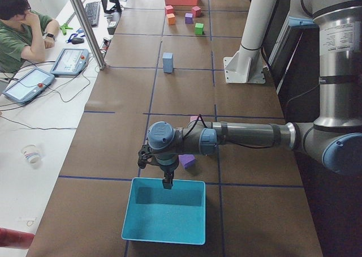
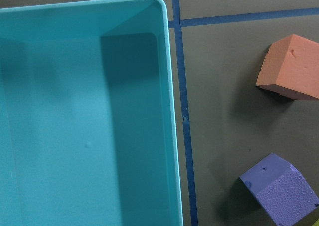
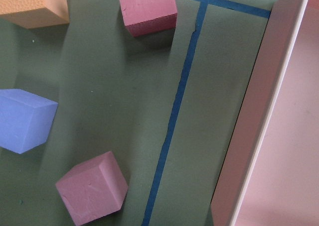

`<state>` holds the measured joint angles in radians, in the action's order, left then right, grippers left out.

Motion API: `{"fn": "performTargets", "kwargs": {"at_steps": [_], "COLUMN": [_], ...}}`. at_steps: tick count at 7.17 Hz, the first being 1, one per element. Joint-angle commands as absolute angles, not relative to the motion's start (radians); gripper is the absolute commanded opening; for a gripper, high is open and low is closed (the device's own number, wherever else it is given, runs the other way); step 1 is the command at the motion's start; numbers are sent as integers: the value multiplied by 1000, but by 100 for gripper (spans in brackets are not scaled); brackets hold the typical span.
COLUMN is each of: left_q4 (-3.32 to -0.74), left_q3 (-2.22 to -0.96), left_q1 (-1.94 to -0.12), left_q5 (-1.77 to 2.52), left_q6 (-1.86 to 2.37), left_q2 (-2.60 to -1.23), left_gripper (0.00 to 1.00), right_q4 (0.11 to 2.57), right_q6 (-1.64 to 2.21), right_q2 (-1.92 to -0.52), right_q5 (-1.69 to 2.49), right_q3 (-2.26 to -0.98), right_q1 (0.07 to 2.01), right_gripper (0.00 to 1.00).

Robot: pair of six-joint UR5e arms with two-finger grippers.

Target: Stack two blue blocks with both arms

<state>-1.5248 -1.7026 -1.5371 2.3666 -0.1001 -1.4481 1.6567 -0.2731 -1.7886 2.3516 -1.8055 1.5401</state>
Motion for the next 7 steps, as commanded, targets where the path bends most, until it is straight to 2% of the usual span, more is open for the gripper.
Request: {"fn": "performTargets", "kwargs": {"at_steps": [1, 7], "left_q4": [-1525, -1523], "left_q3": [-1703, -1701], "left_q1": [-1537, -1537], "left_q5": [2364, 2361], "left_q6": [-100, -100], "left_q2": [-1448, -1445], "left_gripper": [100, 100], "right_q4": [1657, 1657], "right_q6": [-273, -273], "right_q2": [-1789, -1789], "right_q5": [2352, 2365], "right_q3": [-1804, -1804], "right_q1": [1540, 1540], "right_gripper": [100, 100]}}
